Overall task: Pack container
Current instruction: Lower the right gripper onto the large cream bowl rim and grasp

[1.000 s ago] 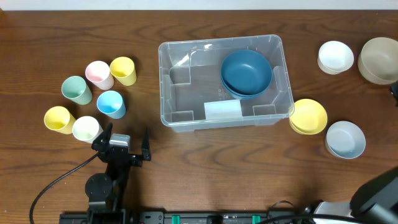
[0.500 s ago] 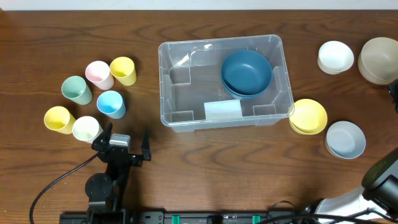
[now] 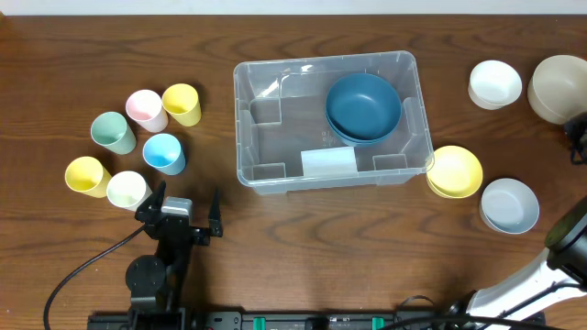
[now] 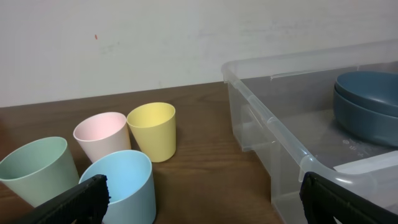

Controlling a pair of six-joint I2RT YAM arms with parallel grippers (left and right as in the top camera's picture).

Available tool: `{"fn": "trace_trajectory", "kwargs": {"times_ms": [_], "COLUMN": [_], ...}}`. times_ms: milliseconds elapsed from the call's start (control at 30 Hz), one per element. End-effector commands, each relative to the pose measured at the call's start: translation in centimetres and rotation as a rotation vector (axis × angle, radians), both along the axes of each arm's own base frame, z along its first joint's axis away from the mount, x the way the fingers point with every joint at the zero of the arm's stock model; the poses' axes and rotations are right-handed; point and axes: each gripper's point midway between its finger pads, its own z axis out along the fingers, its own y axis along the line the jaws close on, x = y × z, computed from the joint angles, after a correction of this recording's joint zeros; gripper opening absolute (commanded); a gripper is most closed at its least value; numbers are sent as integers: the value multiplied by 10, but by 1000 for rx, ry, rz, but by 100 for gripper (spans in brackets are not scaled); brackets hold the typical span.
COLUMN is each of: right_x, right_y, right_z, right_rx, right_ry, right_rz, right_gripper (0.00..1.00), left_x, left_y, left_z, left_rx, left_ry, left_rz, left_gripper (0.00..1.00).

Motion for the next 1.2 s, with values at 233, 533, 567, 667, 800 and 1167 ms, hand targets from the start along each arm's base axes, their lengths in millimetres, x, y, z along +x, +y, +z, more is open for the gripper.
{"fn": "trace_trajectory", "kwargs": {"times_ms": [233, 533, 567, 667, 800, 1167], "right_x": [12, 12, 12, 11, 11, 7], "right_y": [-14, -14, -14, -14, -14, -10], "right_z": [9, -24, -27, -35, -40, -45], "right_rx": [-77, -48, -45, -36, -31, -11], "right_ry": [-50, -16, -13, -2, 3, 26], "right_rz": [33, 33, 33, 33, 34, 34], "right_gripper": [46, 44, 44, 40, 31, 2], "left_x": [-1, -1, -1, -1, -1, -1], "left_y": [-1, -1, -1, -1, -1, -1], "left_z": [-16, -16, -16, -16, -15, -16], "left_rx": [4, 4, 4, 4, 4, 4], "left_ry": [45, 44, 44, 45, 44, 44], "left_rz": [-7, -7, -7, -7, -7, -7], "left_gripper": [98, 98, 98, 98, 98, 98]}}
